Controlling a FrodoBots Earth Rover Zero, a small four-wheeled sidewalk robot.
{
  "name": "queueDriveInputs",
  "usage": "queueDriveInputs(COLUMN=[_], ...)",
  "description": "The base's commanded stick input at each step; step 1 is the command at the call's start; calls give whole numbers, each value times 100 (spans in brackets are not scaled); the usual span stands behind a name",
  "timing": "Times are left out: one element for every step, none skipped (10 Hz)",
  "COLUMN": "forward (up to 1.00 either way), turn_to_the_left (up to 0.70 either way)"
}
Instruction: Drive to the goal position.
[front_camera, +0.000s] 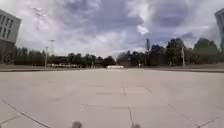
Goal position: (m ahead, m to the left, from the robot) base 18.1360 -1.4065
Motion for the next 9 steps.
queueDriveInputs(forward=[57, 68, 70, 70, 70, 70, 70, 70, 70], turn_to_the_left=[0, 0, 0, 0, 0, 0, 0, 0, 0])
